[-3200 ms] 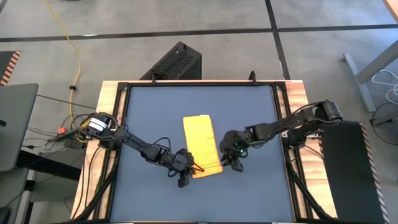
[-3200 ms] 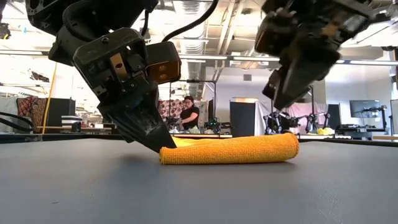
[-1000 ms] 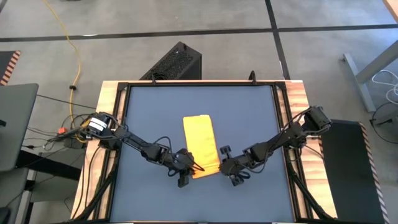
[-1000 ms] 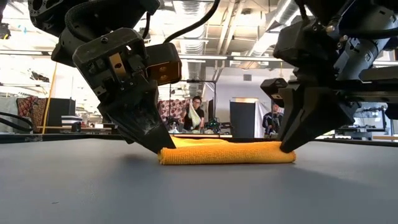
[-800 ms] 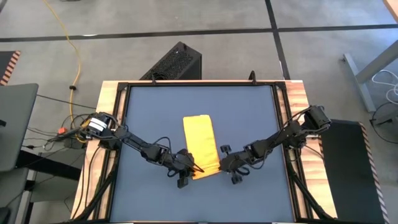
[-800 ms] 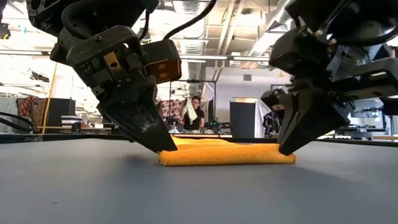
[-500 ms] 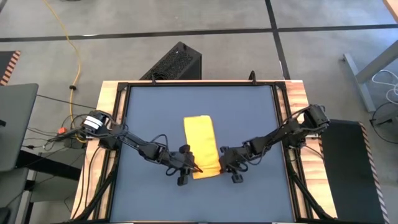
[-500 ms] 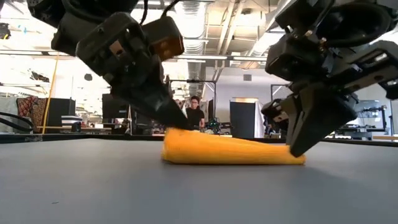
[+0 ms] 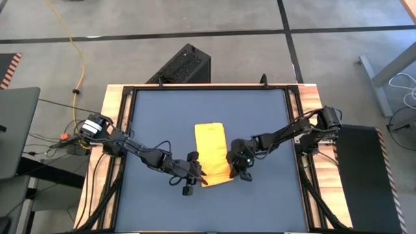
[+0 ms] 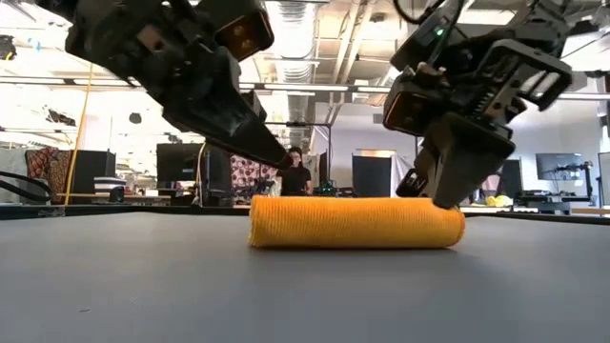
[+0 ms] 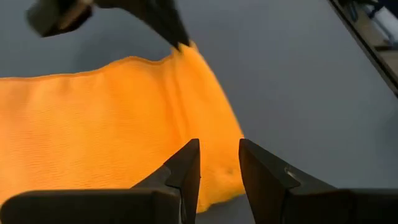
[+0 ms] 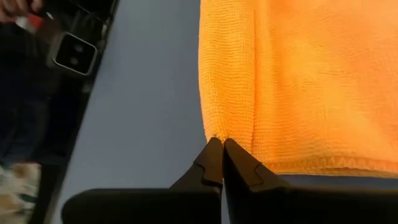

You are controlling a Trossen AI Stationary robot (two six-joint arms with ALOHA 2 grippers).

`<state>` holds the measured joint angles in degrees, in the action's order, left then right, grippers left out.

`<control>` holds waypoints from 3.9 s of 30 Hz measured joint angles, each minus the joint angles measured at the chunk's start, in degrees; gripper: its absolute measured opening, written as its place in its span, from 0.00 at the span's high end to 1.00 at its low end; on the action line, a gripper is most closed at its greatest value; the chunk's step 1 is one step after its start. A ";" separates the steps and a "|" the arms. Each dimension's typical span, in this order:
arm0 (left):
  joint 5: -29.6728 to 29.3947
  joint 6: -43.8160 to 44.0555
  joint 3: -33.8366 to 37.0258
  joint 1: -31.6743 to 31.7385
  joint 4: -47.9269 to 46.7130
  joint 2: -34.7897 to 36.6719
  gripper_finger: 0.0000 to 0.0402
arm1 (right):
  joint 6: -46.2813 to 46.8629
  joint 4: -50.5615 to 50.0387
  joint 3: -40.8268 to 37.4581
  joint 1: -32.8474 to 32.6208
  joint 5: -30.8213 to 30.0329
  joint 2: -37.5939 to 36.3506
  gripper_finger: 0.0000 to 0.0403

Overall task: Roll towel
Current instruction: Roll the yellow microfiber towel

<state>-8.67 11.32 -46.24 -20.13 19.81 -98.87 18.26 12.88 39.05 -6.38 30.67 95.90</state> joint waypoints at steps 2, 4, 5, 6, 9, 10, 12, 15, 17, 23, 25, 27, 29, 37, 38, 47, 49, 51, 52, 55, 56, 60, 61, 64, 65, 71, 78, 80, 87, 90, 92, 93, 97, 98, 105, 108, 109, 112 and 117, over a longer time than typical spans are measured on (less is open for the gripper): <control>0.04 -2.00 0.00 -0.58 -0.28 0.00 0.75 | 1.03 -0.07 0.00 1.48 1.85 0.00 0.95; -0.25 -4.64 -0.04 -0.97 -0.98 0.02 0.75 | 1.43 -0.05 0.00 2.78 3.45 0.00 0.95; -0.80 -6.01 -0.04 -1.27 -1.66 0.02 0.75 | 1.51 -0.04 0.00 3.29 4.02 0.00 0.95; -1.33 -7.22 -0.04 -1.48 -2.24 0.02 0.75 | 1.82 -0.06 0.00 3.74 4.20 0.00 0.95; -3.34 -9.65 -0.04 -2.10 -2.93 0.02 0.75 | 2.38 -0.17 0.00 4.72 5.14 0.00 0.95; -3.90 -10.24 -0.04 -2.29 -3.23 -0.03 0.75 | 2.46 -0.20 0.00 4.91 5.43 0.00 0.95; -5.26 -10.85 -0.04 -2.54 -4.53 -0.18 0.75 | 2.45 -0.20 0.00 5.21 5.61 0.00 0.95; -5.58 -9.89 -0.07 -2.64 -5.02 -0.83 0.73 | 2.45 -0.24 0.00 5.69 5.65 0.00 0.95; -5.47 -8.53 -0.07 -2.65 -4.62 -1.42 0.72 | 2.68 -0.37 0.00 5.92 5.63 0.00 0.95; -6.91 -7.59 -0.07 -2.79 -5.22 -1.53 0.66 | 2.77 -0.42 0.04 6.90 5.60 0.00 0.95; -7.64 -7.68 -0.07 -2.76 -5.16 -1.53 0.65 | 2.96 -0.44 0.04 7.07 5.49 0.00 0.95; -7.67 -7.74 -0.07 -2.52 -5.27 -1.53 0.65 | 3.25 -0.46 0.04 7.35 5.43 0.00 0.95; -7.64 -7.68 -0.07 -2.13 -5.63 -1.53 0.65 | 3.37 -0.48 0.04 7.65 5.40 0.00 0.95; -5.93 -7.08 -0.07 0.08 -6.31 -1.53 0.68 | 3.94 -0.87 0.04 8.51 5.27 0.00 0.95; -5.10 -6.88 -0.07 0.30 -6.32 -1.65 0.69 | 3.94 -0.92 0.04 8.49 5.26 0.00 0.95; -0.56 -0.34 -0.13 0.64 0.87 -7.37 0.97 | 3.62 -2.97 0.08 8.46 3.25 0.00 0.95; -0.51 0.06 -0.13 0.66 0.82 -7.43 0.99 | 3.59 -3.11 0.07 8.46 2.15 0.00 0.94; 0.37 0.77 -0.13 0.90 0.69 -7.45 0.99 | 2.85 -3.26 0.07 8.46 1.92 0.00 0.91; 1.33 1.30 -0.13 1.08 0.57 -7.45 1.00 | 1.89 -3.19 0.07 8.45 1.91 0.00 0.89; 4.51 2.93 -0.13 1.93 0.08 -7.45 1.00 | 0.33 -3.06 0.07 8.31 1.91 0.00 0.81; 5.38 3.15 -0.15 2.17 -0.08 -7.45 1.00 | 0.35 -3.04 0.07 8.36 2.02 0.00 0.78; 8.53 4.36 -0.15 2.96 -0.51 -7.45 1.00 | 0.38 -3.31 0.08 9.81 4.90 -0.20 0.67; 9.35 4.53 -0.15 3.13 -0.58 -7.45 1.00 | 0.37 -3.75 0.08 10.20 6.45 -0.44 0.65; 12.03 5.26 -0.15 3.59 -0.59 -7.45 1.00 | 1.60 -4.36 0.09 11.25 10.44 -1.47 0.59; 12.80 5.55 -0.15 3.85 -0.58 -7.45 1.00 | 1.76 -5.03 0.09 11.52 10.94 -2.02 0.58; 18.39 8.23 -0.15 5.21 -0.34 -7.45 1.00 | -0.49 -8.18 0.09 9.15 6.27 -8.09 0.57; 21.81 9.60 -0.11 5.48 -0.43 -7.48 1.00 | -14.41 -8.17 0.09 -6.28 -21.25 -14.56 0.61; 21.89 10.00 -0.11 5.50 -0.43 -7.48 1.00 | -19.94 -7.04 0.09 -10.42 -29.19 -13.60 0.62; 22.00 10.22 -0.11 5.84 -0.43 -7.48 1.00 | -21.14 -3.81 0.07 -13.65 -33.93 -7.85 0.61; 21.98 10.16 -0.11 5.87 -0.54 -7.48 1.00 | -19.32 -3.65 0.07 -13.02 -31.96 -6.86 0.59; 22.00 10.03 -0.11 5.87 -0.53 -7.48 1.00 | -19.39 -3.27 0.07 -13.05 -30.83 -6.58 0.58; 21.97 10.00 -0.11 5.87 -0.50 -7.48 1.00 | -19.58 -3.17 0.07 -13.11 -30.64 -6.58 0.58; 22.06 9.75 -0.09 5.95 -0.36 -7.48 1.00 | -19.75 -3.23 0.07 -13.13 -30.72 -6.56 0.58; 22.06 9.74 -0.09 5.95 -0.35 -7.48 1.00 | -19.75 -3.21 0.07 -13.13 -30.74 -6.56 0.58; 22.08 9.43 -0.04 5.97 0.32 -7.51 1.00 | -18.66 2.45 0.07 -13.09 -29.80 -0.09 0.60; 21.95 9.40 -0.02 5.97 0.39 -7.52 1.00 | -16.06 5.35 0.09 -12.96 -28.65 2.12 0.61; 21.93 9.49 -0.02 5.97 0.46 -7.52 1.00 | -15.26 5.51 0.09 -12.96 -28.64 2.46 0.62; 21.93 9.79 -0.02 5.97 0.49 -7.52 0.99 | -13.77 5.70 0.09 -12.61 -27.72 2.69 0.66; 21.53 9.08 -0.02 6.02 0.51 -7.02 0.92 | -10.44 4.33 0.15 -10.29 -24.41 2.71 0.80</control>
<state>12.86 20.40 -46.26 -14.11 20.32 -105.89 7.82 17.22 39.20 -16.66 6.26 98.61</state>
